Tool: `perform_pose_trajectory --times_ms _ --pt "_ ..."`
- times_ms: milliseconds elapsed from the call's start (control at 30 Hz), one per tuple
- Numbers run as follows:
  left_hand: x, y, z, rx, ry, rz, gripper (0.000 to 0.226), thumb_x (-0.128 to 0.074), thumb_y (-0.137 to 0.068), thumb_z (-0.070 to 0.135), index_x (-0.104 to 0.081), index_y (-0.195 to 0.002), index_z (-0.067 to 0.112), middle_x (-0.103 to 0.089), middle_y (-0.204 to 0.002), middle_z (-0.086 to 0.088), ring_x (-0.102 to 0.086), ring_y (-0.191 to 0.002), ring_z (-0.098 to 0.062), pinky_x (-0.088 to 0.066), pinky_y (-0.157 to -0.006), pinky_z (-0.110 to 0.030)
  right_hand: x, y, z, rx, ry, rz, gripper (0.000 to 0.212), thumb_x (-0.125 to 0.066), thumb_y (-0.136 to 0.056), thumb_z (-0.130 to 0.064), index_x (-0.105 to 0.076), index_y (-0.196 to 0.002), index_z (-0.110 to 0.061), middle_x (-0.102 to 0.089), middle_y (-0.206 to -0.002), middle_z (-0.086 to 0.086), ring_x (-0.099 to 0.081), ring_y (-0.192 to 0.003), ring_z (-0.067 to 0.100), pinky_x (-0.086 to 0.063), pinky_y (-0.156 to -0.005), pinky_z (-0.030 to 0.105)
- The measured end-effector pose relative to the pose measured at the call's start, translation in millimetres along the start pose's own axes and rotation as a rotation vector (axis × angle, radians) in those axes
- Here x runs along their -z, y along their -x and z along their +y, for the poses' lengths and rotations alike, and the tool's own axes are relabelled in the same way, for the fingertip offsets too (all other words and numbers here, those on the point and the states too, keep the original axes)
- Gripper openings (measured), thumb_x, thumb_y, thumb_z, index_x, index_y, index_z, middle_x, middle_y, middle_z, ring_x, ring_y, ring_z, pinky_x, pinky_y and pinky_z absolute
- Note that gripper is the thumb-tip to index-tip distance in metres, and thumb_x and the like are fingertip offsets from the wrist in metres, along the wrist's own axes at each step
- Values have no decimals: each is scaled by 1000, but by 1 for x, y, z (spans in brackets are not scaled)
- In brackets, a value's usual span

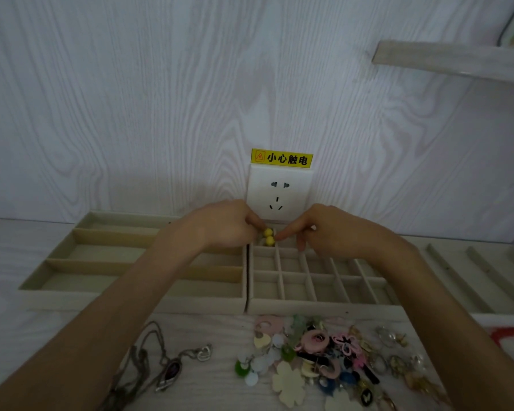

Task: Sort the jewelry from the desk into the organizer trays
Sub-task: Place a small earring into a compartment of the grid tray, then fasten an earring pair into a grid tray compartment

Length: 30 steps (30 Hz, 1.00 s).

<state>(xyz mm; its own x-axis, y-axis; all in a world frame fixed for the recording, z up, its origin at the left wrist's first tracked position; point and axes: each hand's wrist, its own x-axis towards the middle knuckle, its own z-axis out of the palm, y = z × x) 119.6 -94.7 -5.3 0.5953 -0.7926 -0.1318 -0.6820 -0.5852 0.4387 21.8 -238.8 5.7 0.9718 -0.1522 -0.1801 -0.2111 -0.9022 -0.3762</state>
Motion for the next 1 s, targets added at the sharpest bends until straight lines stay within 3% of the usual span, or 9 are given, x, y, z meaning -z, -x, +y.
perform_pose_trajectory --times_ms 67,233,300,467,600,700,833,900,1000 --pt "0 -1 -1 -4 11 14 37 -48 -91 14 -63 -122 28 -58 -87 7 -46 -82 -6 -33 -74 -17 0 0 1 -6 -2 15 54 -41 -86 4 -65 -113 -35 -59 -88 -6 -50 -64 6 -45 -67 22" --pt "4 3 1 12 15 10 36 -48 -92 16 -60 -126 25 -62 -122 -6 -56 -100 -17 -36 -78 -19 4 4 -1 8 -36 -11 45 -44 -87 0 -65 -114 -30 -67 -94 6 -61 -76 16 -51 -76 30" --pt "12 12 -1 22 51 60 33 -53 -92 21 -62 -123 25 -65 -114 -8 -57 -90 -17 -40 -79 -21 10 12 -3 11 -86 1 36 -47 -90 -5 -66 -113 -25 -69 -92 10 -59 -64 12 -51 -71 25" --pt "14 48 -2 52 65 349 19 -56 -87 49 -66 -101 41 -58 -80 17 -57 -80 -10 -44 -77 -28 17 42 -5 60 -89 6 22 -54 -93 -21 -66 -111 -27 -65 -82 -8 -57 -55 -3 -44 -55 8" --pt "-3 86 4 -45 133 491 15 -57 -87 47 -69 -92 39 -61 -77 21 -54 -66 4 -39 -62 -20 10 78 -6 120 -64 26 19 -61 -88 -22 -68 -104 -30 -65 -89 -6 -58 -69 0 -47 -67 12" --pt "-21 104 5 -79 174 468 11 -61 -85 46 -70 -88 40 -63 -73 24 -55 -64 9 -39 -58 -15 -9 104 -6 134 -47 47 11 -65 -85 -25 -73 -92 -30 -66 -80 -14 -60 -71 0 -50 -69 18" --pt "-38 116 13 -72 188 373 3 -65 -82 45 -68 -84 44 -65 -75 23 -57 -65 9 -42 -59 -14 -37 124 -5 1 -6 219 10 -67 -81 -40 -73 -85 -32 -65 -75 -14 -56 -62 -1 -43 -57 18" --pt "-44 118 21 -82 170 318 6 -67 -82 42 -69 -86 41 -64 -76 23 -57 -68 10 -43 -60 -14 -49 127 -8 -23 23 239 16 -67 -81 -45 -71 -92 -35 -65 -80 -10 -55 -64 1 -42 -55 19" --pt "-53 117 32 -109 135 266 11 -66 -83 39 -72 -92 37 -69 -86 20 -59 -74 7 -47 -63 -18 -57 128 -11 -9 30 193 20 -61 -84 -49 -68 -102 -45 -67 -84 -7 -61 -78 10 -49 -69 29"
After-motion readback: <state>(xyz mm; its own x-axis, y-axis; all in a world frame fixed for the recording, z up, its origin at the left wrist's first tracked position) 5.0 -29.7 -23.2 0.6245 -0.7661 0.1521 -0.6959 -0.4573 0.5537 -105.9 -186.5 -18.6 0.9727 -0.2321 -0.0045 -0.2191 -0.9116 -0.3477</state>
